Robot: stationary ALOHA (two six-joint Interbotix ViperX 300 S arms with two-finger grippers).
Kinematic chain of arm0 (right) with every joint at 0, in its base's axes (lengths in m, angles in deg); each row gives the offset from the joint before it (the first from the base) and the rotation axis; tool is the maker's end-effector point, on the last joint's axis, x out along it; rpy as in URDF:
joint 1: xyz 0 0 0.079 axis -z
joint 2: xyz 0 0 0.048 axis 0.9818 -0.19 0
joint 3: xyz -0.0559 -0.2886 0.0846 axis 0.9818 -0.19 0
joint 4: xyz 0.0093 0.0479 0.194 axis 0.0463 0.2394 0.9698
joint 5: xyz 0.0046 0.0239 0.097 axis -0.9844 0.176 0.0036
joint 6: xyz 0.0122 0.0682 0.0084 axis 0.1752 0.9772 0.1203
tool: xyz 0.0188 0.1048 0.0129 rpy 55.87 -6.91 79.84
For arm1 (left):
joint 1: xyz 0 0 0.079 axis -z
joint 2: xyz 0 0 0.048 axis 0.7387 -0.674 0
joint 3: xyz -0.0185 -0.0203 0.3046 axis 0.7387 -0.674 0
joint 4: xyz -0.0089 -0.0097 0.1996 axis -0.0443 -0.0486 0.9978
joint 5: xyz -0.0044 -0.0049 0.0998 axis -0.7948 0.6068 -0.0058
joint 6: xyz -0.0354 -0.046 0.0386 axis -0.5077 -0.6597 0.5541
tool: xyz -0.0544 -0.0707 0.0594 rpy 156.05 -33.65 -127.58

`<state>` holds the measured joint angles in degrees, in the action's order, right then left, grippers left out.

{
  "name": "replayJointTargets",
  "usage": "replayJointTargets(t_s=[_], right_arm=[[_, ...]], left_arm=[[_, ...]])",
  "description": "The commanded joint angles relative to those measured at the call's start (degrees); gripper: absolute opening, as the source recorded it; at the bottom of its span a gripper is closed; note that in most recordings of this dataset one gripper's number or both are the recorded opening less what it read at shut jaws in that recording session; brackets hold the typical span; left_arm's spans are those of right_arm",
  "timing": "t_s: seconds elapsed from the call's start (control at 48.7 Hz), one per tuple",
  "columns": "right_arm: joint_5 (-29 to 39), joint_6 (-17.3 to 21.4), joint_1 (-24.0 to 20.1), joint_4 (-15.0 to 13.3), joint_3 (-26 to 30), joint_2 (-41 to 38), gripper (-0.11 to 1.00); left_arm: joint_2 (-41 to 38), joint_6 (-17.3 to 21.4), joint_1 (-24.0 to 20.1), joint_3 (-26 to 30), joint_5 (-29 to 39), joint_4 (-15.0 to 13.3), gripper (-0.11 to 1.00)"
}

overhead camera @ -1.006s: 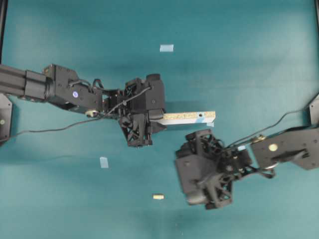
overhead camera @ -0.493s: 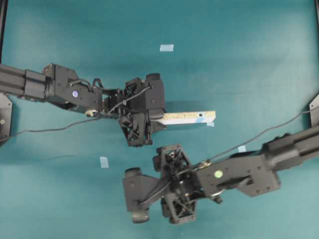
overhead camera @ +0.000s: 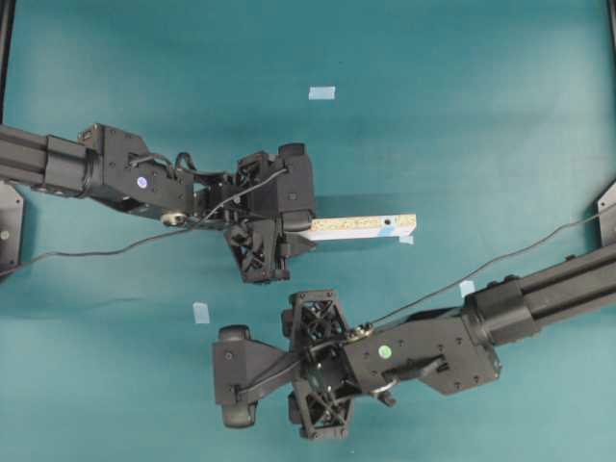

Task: Move the wooden board into place and insert the rod into its hole.
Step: 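Move the right gripper down over the wooden dowel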

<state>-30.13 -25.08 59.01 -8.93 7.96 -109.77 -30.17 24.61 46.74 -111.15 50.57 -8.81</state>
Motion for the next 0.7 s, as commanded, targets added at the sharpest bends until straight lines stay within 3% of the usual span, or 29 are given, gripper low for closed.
replayJointTargets(t_s=[0.0,0.123,0.493,0.677], right_arm=[[-0.6,0.1,-0.8,0.1,1.7,0.9,0.83],[-1.0,0.3,-1.1,0.1,1.7,0.5,0.75],[-3.7,0.6,-1.4,0.2,1.7,-1.0,0.75],[-3.4,2.6,-1.4,0.1,1.6,-1.4,0.73]], left_arm=[[2.2,0.2,-0.1,0.4,-0.2,0.1,0.51],[2.2,0.1,-0.1,0.4,-0.2,0.1,0.51],[2.2,-0.2,-0.1,0.4,-0.2,0.0,0.51],[2.2,-0.3,-0.1,0.4,-0.2,0.0,0.51]])
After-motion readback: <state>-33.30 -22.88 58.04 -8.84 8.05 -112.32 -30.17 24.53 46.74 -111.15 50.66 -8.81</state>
